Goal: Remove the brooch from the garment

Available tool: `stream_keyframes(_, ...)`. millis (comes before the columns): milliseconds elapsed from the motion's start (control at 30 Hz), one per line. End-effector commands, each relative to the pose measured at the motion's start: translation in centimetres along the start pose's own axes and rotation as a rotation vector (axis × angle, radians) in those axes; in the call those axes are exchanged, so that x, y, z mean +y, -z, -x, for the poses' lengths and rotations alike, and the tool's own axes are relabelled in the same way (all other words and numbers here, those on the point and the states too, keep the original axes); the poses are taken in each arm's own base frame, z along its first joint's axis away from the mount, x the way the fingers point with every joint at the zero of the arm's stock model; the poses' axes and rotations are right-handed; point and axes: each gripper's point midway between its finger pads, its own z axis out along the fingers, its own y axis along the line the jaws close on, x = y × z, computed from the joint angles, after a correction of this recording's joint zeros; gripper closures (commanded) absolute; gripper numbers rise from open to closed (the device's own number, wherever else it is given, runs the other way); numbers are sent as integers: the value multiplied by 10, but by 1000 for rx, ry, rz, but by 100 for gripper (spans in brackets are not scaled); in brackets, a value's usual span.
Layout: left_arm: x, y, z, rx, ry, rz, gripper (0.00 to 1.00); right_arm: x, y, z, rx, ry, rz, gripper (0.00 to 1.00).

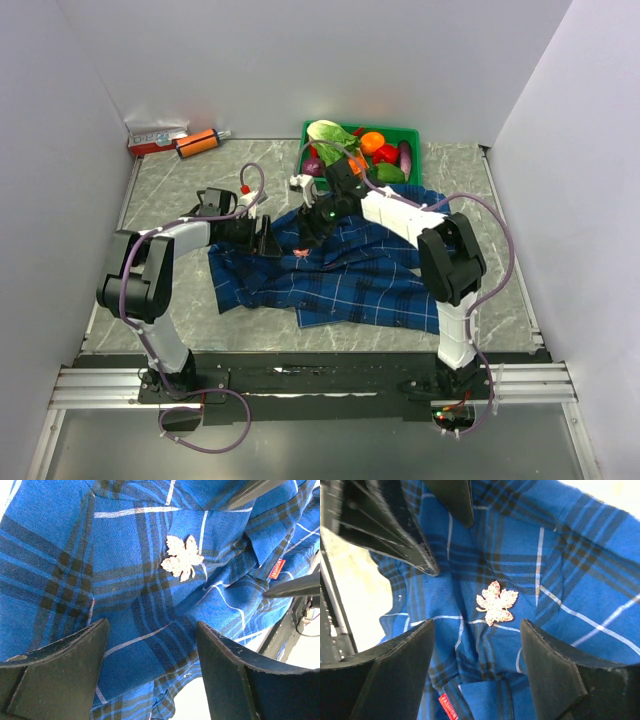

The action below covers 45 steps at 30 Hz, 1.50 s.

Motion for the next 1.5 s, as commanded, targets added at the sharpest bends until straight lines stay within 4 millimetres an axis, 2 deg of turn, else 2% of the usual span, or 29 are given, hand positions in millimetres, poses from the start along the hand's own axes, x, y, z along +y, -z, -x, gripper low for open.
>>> stream_keyframes(0,-8,10,8,-36,-5,9,24,3,-20,0,27,26,-7,23)
stream_keyframes(167,-12,9,12,-44,22,-14,23,-1,-43,-14,92,62,-64,23)
stream_keyframes(333,-13,10,13,-48,27,-12,22,-5,-57,-24,152,102,-130,23)
stream_keyframes(400,-13,11,12,-48,30,-10,22,-11,-59,-26,171,111,-176,26)
stream_keyframes(533,-14,13,10,-52,28,-8,22,-29,-52,-28,197,135,-282,39)
stream_keyframes(567,-14,13,10,-53,32,-8,22,-31,-51,-29,201,139,-290,48)
stream_keyframes(633,-13,14,11,-57,35,-7,22,-34,-48,-29,202,143,-300,56)
stream_keyframes(733,-12,16,13,-64,30,-5,22,-31,-40,-20,179,143,-292,70)
stream_keyframes(933,-12,16,16,-72,27,-8,22,-21,-23,-1,129,135,-267,86)
stream_keyframes(1100,-16,18,17,-78,22,-27,22,-12,-15,6,104,128,-254,89)
stream_keyframes(1333,-19,19,19,-83,17,-39,22,-14,-21,-10,144,143,-243,100)
stream_keyframes(1467,-25,21,21,-91,5,-65,21,-6,-11,1,116,165,-228,100)
